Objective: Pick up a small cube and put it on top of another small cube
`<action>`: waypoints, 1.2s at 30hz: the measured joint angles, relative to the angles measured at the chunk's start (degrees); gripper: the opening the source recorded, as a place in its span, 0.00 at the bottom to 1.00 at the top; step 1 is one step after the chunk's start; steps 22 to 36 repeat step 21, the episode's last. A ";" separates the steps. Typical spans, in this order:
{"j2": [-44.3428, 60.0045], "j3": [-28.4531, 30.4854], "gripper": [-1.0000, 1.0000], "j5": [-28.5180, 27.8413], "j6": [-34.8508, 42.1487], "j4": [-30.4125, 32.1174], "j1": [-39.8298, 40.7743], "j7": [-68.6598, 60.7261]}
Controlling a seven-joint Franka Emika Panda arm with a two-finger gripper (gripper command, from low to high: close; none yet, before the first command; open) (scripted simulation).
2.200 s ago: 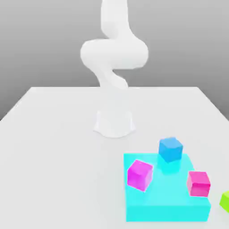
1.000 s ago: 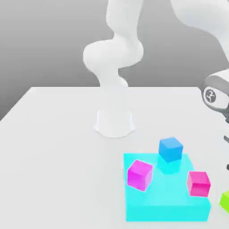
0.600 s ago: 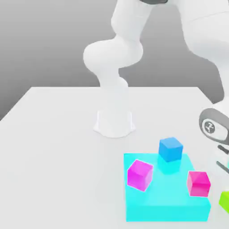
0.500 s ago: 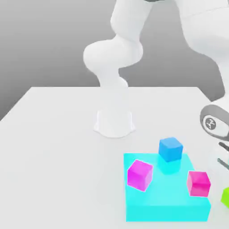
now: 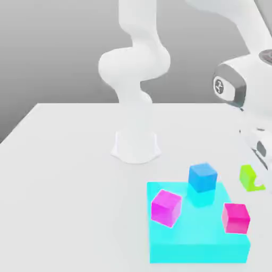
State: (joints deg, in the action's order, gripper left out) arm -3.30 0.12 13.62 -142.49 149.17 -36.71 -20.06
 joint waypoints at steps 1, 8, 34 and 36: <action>-2.03 -0.11 0.00 -0.35 0.45 1.43 0.24 1.65; -16.64 -3.04 0.00 -5.32 3.02 11.61 4.33 15.03; -12.94 -6.98 1.00 -9.38 -10.03 19.63 8.72 23.71; -12.94 -6.98 1.00 -9.38 -10.03 19.63 8.72 23.71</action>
